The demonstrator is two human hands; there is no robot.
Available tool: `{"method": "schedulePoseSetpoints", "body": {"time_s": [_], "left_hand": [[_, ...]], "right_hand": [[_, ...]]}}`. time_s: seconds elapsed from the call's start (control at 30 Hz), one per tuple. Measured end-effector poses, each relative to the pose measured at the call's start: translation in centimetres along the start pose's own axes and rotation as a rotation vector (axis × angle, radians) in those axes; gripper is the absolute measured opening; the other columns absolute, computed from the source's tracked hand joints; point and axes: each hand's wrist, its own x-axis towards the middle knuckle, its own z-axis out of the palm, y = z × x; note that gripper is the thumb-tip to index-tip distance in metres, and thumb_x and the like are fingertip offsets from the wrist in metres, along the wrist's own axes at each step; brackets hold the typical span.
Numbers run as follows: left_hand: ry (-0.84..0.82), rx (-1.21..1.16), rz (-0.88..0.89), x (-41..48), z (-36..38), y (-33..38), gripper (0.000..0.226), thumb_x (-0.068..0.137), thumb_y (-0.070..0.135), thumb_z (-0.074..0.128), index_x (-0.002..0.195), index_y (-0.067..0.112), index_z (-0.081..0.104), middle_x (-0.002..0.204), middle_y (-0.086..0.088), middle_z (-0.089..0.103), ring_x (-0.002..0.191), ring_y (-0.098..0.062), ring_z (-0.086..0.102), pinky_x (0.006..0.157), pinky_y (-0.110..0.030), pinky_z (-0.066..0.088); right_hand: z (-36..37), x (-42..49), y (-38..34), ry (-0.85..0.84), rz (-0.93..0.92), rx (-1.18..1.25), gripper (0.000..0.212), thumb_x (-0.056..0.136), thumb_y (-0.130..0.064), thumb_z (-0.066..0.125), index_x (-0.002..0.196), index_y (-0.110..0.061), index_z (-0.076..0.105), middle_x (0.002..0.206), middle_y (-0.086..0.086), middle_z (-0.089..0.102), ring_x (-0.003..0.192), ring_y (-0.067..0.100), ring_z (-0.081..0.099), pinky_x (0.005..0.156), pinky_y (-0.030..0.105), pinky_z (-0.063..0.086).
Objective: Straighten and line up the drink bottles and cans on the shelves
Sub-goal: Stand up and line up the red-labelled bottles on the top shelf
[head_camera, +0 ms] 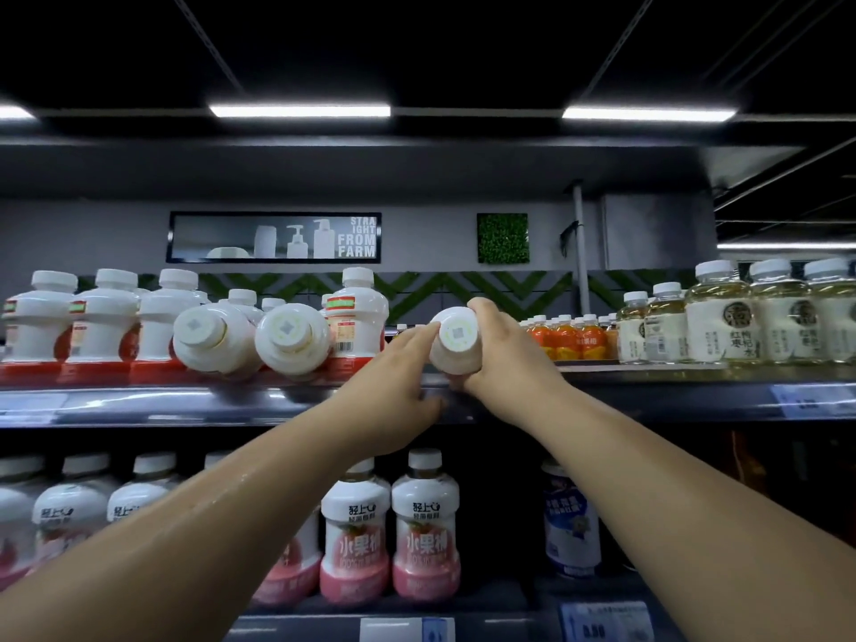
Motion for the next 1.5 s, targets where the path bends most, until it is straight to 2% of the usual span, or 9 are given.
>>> {"method": "schedulePoseSetpoints", "body": {"time_s": [0.2, 0.33, 0.5, 0.73, 0.83, 1.0, 1.2, 1.37, 1.5], "left_hand": [[0.159, 0.128, -0.005, -0.3, -2.4, -2.2, 0.083, 0.084, 0.026, 0.067, 0.153, 0.023, 0.022, 0.155, 0.004, 0.027, 0.143, -0.017, 0.024, 0.112, -0.021, 0.014], [0.173, 0.167, -0.100, -0.6, -3.0, -3.9, 0.087, 0.088, 0.034, 0.064, 0.156, 0.022, 0.011, 0.163, 0.001, 0.011, 0.149, -0.017, 0.007, 0.120, -0.031, 0.008], [0.166, 0.224, -0.082, -0.8, -2.6, -5.2, 0.086, 0.090, 0.036, 0.060, 0.157, 0.024, 0.007, 0.164, -0.003, 0.004, 0.151, -0.019, 0.001, 0.121, -0.034, 0.005], [0.245, 0.231, -0.200, 1.0, -3.2, -6.7, 0.085, 0.085, 0.047, 0.060, 0.152, 0.021, 0.016, 0.155, -0.005, 0.025, 0.142, -0.026, 0.025, 0.115, -0.038, 0.023], [0.252, 0.139, -0.279, 2.7, -3.1, -6.8, 0.100, 0.078, 0.055, 0.071, 0.153, 0.021, 0.013, 0.151, -0.006, 0.030, 0.137, -0.028, 0.033, 0.111, -0.042, 0.031], [0.271, 0.000, -0.363, 4.0, -2.3, -8.1, 0.117, 0.067, 0.054, 0.083, 0.153, 0.021, 0.011, 0.145, -0.010, 0.037, 0.131, -0.028, 0.041, 0.105, -0.042, 0.038], [0.222, -0.112, -0.424, 4.3, -2.3, -10.2, 0.102, 0.066, 0.053, 0.084, 0.143, 0.021, 0.024, 0.123, -0.004, 0.055, 0.107, -0.025, 0.056, 0.083, -0.032, 0.042], [0.202, -0.364, -0.420, 3.8, -2.3, -11.4, 0.075, 0.067, 0.038, 0.085, 0.123, 0.030, 0.035, 0.109, 0.002, 0.059, 0.095, -0.015, 0.058, 0.083, -0.037, 0.050], [0.117, -0.482, -0.403, 3.7, -2.0, -11.5, 0.085, 0.066, 0.032, 0.082, 0.133, 0.028, 0.029, 0.111, -0.001, 0.061, 0.098, -0.017, 0.061, 0.089, -0.040, 0.051]], "right_hand": [[0.9, 2.0, -2.3, 0.106, -0.002, 0.349, 0.066, 0.073, -0.037, 0.082, 0.126, -0.028, 0.044, 0.116, -0.005, 0.058, 0.102, 0.016, 0.057, 0.084, 0.034, 0.047], [1.6, 4.4, -3.6, 0.138, 0.169, 0.597, 0.059, 0.080, -0.044, 0.074, 0.129, -0.031, 0.043, 0.118, -0.006, 0.063, 0.101, 0.012, 0.062, 0.089, 0.035, 0.052], [3.6, 4.1, -2.7, -0.041, 0.185, 0.245, 0.103, 0.069, -0.054, 0.080, 0.148, -0.029, 0.020, 0.133, -0.003, 0.056, 0.115, 0.019, 0.059, 0.100, 0.042, 0.048], [2.9, 4.4, -1.1, -0.124, 0.248, 0.210, 0.096, 0.074, -0.054, 0.079, 0.145, -0.030, 0.018, 0.127, -0.001, 0.060, 0.105, 0.018, 0.062, 0.091, 0.037, 0.050], [3.7, 4.1, -0.3, -0.099, 0.343, 0.328, 0.111, 0.065, -0.061, 0.082, 0.149, -0.032, 0.016, 0.128, 0.002, 0.059, 0.112, 0.022, 0.060, 0.099, 0.042, 0.048], [4.2, 3.8, 0.4, -0.017, 0.326, 0.381, 0.103, 0.067, -0.055, 0.083, 0.145, -0.030, 0.020, 0.109, -0.002, 0.060, 0.100, 0.019, 0.063, 0.092, 0.043, 0.052], [4.7, 4.5, -0.7, -0.242, 0.278, 0.361, 0.122, 0.063, -0.052, 0.089, 0.152, -0.035, 0.007, 0.133, -0.009, 0.058, 0.113, 0.012, 0.058, 0.102, 0.035, 0.045], [4.7, 4.5, -0.2, -0.213, 0.332, 0.358, 0.114, 0.058, -0.054, 0.090, 0.143, -0.032, 0.017, 0.126, -0.007, 0.057, 0.111, 0.015, 0.058, 0.100, 0.038, 0.045], [4.5, 4.8, -0.1, -0.219, 0.370, 0.497, 0.109, 0.062, -0.039, 0.083, 0.148, -0.042, 0.015, 0.122, -0.003, 0.062, 0.107, 0.016, 0.062, 0.103, 0.046, 0.046]]}}
